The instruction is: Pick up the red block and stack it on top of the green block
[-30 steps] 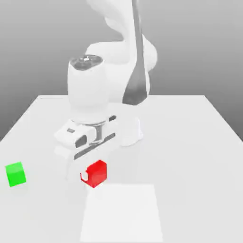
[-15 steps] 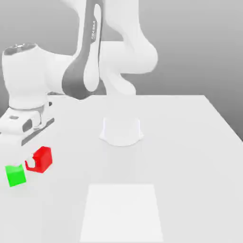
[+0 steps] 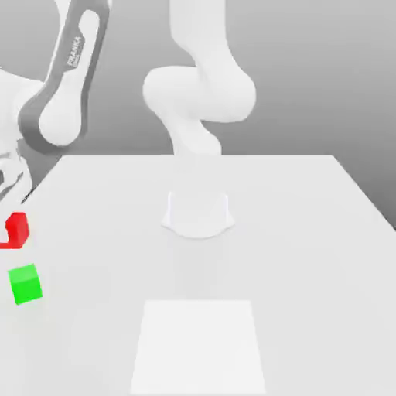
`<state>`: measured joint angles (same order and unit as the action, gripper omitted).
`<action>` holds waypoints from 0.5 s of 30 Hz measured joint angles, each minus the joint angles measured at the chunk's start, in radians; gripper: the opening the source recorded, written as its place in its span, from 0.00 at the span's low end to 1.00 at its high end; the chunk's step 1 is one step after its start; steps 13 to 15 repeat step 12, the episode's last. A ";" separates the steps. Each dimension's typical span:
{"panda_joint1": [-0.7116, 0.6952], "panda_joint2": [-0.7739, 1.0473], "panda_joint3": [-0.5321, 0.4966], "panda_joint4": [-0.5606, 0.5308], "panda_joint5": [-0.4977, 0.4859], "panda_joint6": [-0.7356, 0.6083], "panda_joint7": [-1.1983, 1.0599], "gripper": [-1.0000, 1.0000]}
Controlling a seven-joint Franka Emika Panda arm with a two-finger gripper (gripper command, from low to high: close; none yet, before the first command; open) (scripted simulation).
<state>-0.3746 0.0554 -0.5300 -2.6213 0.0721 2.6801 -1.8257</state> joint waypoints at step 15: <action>-0.055 0.171 0.100 0.012 0.218 0.124 -0.159 1.00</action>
